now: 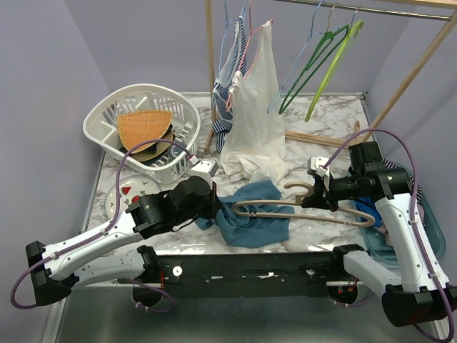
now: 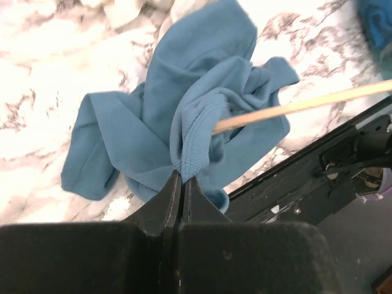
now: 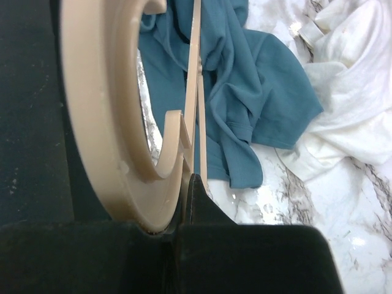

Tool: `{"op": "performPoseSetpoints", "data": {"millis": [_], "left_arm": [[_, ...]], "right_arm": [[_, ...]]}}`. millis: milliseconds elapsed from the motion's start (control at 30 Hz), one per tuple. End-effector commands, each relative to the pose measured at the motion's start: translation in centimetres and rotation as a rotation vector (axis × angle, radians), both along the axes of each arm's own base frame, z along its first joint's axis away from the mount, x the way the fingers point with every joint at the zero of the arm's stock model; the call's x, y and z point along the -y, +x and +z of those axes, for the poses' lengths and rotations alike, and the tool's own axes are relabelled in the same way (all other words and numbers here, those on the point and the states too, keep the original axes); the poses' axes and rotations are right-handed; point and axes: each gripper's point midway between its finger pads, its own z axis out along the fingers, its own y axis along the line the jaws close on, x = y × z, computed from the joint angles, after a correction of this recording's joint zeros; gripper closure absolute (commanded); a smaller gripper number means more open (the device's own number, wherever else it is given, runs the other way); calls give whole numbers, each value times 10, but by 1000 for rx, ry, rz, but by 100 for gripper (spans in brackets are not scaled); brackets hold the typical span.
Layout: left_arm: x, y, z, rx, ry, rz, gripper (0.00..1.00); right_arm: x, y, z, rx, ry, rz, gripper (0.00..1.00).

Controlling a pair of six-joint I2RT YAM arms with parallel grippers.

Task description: Place the tank top on the hanger

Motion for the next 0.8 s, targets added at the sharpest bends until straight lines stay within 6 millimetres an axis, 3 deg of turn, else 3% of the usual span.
{"op": "performPoseSetpoints", "data": {"millis": [0,133,200,300,400,533,633,733,767], "left_arm": [[-10,10,38,106,28,-6,100],[-16,15,72,179,37,-14,100],[-21,19,73,194,66,0,100],[-34,24,51,189,143,41,100],[-43,26,11,134,198,79,100],[-54,28,-53,38,244,133,100],[-59,31,-82,-17,251,175,100],[-60,33,-91,-34,254,190,79],[-57,32,-89,-31,249,172,60]], "right_arm": [[17,25,10,84,-87,-152,100],[16,28,37,159,-59,-179,100],[13,22,48,172,-33,-159,99],[8,11,64,191,4,-128,100],[9,7,66,205,3,-125,100],[8,0,59,189,7,-105,100],[7,-1,51,163,9,-104,100],[5,1,39,133,14,-106,99],[6,2,37,127,13,-110,100]]}}
